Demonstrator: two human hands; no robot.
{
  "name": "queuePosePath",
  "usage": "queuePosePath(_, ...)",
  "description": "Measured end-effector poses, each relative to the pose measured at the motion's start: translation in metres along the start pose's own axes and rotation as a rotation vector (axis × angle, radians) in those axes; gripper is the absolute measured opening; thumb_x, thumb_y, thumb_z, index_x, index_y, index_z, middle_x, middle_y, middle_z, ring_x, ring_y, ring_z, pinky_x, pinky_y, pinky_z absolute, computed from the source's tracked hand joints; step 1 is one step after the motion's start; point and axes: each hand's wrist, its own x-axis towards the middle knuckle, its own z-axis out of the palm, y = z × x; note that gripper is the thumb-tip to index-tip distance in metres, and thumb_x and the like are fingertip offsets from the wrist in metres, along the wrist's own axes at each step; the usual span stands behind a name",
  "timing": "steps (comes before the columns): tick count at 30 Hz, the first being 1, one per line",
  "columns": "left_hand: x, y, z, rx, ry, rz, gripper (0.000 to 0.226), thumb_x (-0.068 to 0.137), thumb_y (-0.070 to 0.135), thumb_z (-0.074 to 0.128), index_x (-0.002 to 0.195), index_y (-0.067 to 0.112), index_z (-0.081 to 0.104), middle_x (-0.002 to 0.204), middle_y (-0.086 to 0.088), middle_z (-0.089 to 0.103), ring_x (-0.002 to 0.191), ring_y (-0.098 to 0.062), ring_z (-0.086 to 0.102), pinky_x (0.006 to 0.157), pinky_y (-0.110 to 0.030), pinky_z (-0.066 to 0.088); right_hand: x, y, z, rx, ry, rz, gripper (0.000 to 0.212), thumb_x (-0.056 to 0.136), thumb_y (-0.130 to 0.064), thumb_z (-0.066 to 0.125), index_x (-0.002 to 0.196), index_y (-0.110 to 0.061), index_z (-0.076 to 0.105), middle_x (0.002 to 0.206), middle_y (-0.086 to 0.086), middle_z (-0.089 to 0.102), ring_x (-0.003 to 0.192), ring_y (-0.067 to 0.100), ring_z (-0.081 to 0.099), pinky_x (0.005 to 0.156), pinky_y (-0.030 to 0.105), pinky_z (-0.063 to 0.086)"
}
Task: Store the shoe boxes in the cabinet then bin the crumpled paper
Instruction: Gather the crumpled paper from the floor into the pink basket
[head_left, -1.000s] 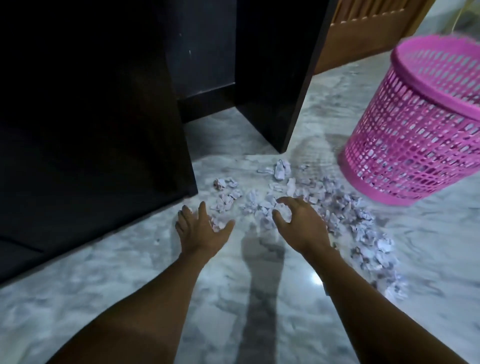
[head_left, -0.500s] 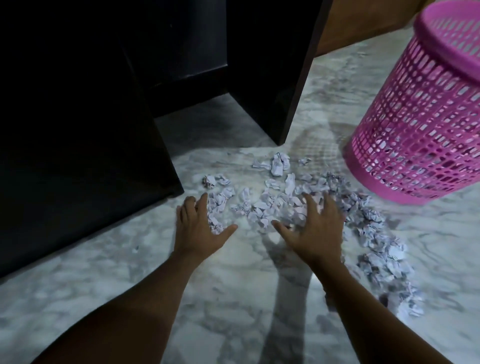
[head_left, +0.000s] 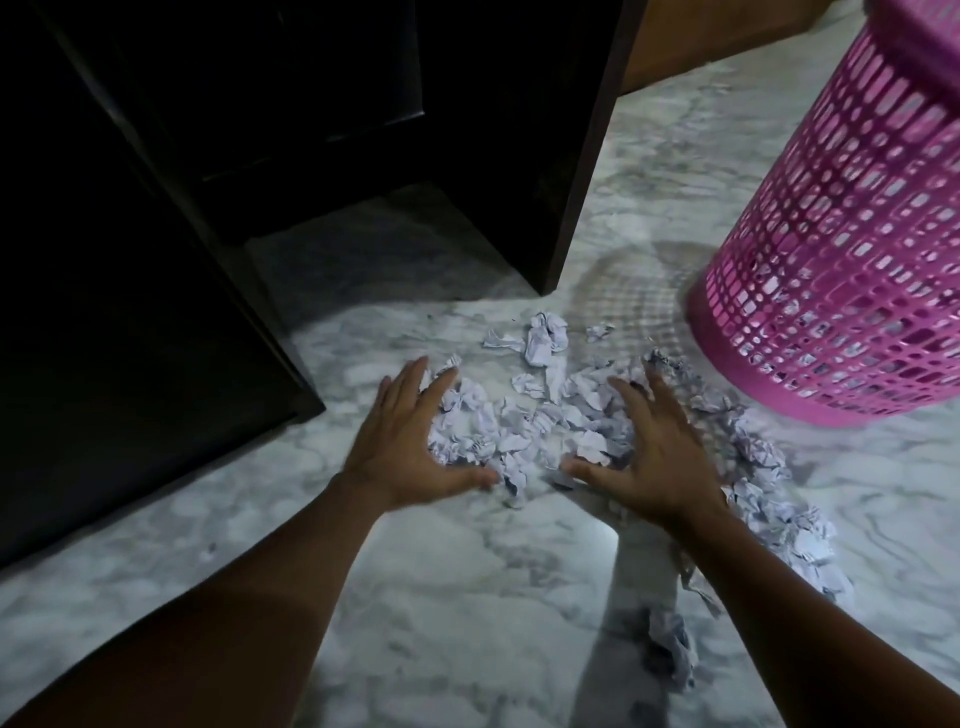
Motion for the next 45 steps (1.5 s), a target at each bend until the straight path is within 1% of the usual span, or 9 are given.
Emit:
queuePosePath(6, 0.007, 0.011, 0.017, 0.049, 0.023, 0.137, 0.115, 0.059, 0.091, 0.052, 0.153, 0.042, 0.005, 0.163, 0.005, 0.008, 0.150, -0.010, 0.001, 0.123, -0.035, -0.001, 0.008, -0.017, 0.009, -0.097, -0.092, -0.316, 0.115, 0.063, -0.099, 0.038, 0.157, -0.035, 0.018, 0.167, 0.009, -0.002, 0.151, 0.030, 0.017, 0.112, 0.061, 0.027)
queuePosePath(10, 0.005, 0.018, 0.033, 0.046, 0.116, 0.249, 0.089, 0.078, 0.073, 0.050, 0.152, 0.035, 0.021, 0.157, 0.001, 0.030, 0.146, -0.016, 0.021, 0.120, -0.039, 0.019, 0.006, -0.039, 0.024, -0.102, -0.085, -0.414, 0.104, 0.070, -0.096, 0.038, 0.154, -0.036, 0.026, 0.161, 0.011, 0.027, 0.140, 0.031, 0.039, 0.110, 0.057, 0.036)
queuePosePath(12, 0.004, 0.020, 0.039, -0.001, 0.164, 0.270, 0.079, 0.082, 0.060, 0.055, 0.149, 0.025, 0.034, 0.150, -0.001, 0.040, 0.140, -0.019, 0.032, 0.115, -0.038, 0.029, 0.007, -0.044, 0.031, -0.045, -0.026, -0.452, 0.094, 0.078, -0.086, 0.045, 0.150, -0.026, 0.041, 0.148, 0.010, 0.047, 0.129, 0.030, 0.049, 0.097, 0.050, 0.048)
queuePosePath(15, 0.004, 0.025, 0.043, -0.019, 0.210, 0.295, 0.069, 0.082, 0.049, 0.056, 0.141, 0.014, 0.046, 0.139, -0.004, 0.050, 0.132, -0.021, 0.041, 0.110, -0.037, 0.034, 0.008, -0.043, 0.038, 0.029, 0.069, -0.495, 0.074, 0.083, -0.066, 0.059, 0.138, -0.017, 0.055, 0.131, 0.007, 0.058, 0.113, 0.025, 0.056, 0.083, 0.040, 0.053)
queuePosePath(20, 0.003, 0.036, 0.046, -0.070, 0.268, 0.309, 0.055, 0.079, 0.036, 0.055, 0.125, 0.006, 0.055, 0.121, -0.006, 0.057, 0.112, -0.024, 0.051, 0.096, -0.035, 0.042, 0.008, -0.041, 0.045, 0.087, 0.133, -0.499, 0.055, 0.082, -0.047, 0.067, 0.126, -0.015, 0.064, 0.120, 0.004, 0.063, 0.104, 0.023, 0.060, 0.080, 0.036, 0.052)
queuePosePath(26, 0.008, 0.040, 0.051, -0.106, 0.299, 0.264, 0.051, 0.078, 0.031, 0.054, 0.121, 0.004, 0.060, 0.107, -0.008, 0.061, 0.094, -0.026, 0.057, 0.083, -0.040, 0.050, 0.009, -0.043, 0.048, 0.118, 0.146, -0.474, 0.047, 0.085, -0.045, 0.061, 0.124, -0.020, 0.068, 0.108, -0.001, 0.066, 0.094, 0.016, 0.058, 0.073, 0.020, 0.041)
queuePosePath(33, 0.004, 0.046, 0.054, -0.154, 0.350, 0.230, 0.038, 0.075, 0.032, 0.056, 0.103, 0.010, 0.068, 0.089, -0.001, 0.065, 0.079, -0.025, 0.062, 0.066, -0.037, 0.053, 0.002, -0.045, 0.053, 0.217, 0.115, -0.428, 0.037, 0.080, -0.039, 0.062, 0.109, -0.018, 0.073, 0.092, 0.000, 0.064, 0.079, 0.022, 0.061, 0.061, 0.029, 0.050)
queuePosePath(41, 0.001, 0.060, 0.042, -0.225, 0.327, 0.174, 0.040, 0.072, 0.043, 0.054, 0.100, 0.019, 0.069, 0.089, 0.005, 0.068, 0.079, -0.019, 0.064, 0.068, -0.029, 0.052, -0.006, -0.049, 0.040, 0.280, 0.079, -0.351, 0.048, 0.070, -0.045, 0.063, 0.108, -0.018, 0.075, 0.091, 0.001, 0.066, 0.079, 0.018, 0.060, 0.066, 0.015, 0.036)
queuePosePath(45, 0.010, 0.080, 0.025, -0.264, 0.367, 0.155, 0.039, 0.070, 0.045, 0.052, 0.095, 0.021, 0.070, 0.088, 0.005, 0.069, 0.080, -0.018, 0.063, 0.070, -0.027, 0.050, 0.003, -0.051, 0.010, 0.247, 0.112, -0.353, 0.046, 0.073, -0.041, 0.063, 0.110, -0.017, 0.075, 0.088, 0.003, 0.067, 0.077, 0.022, 0.064, 0.064, 0.027, 0.049)
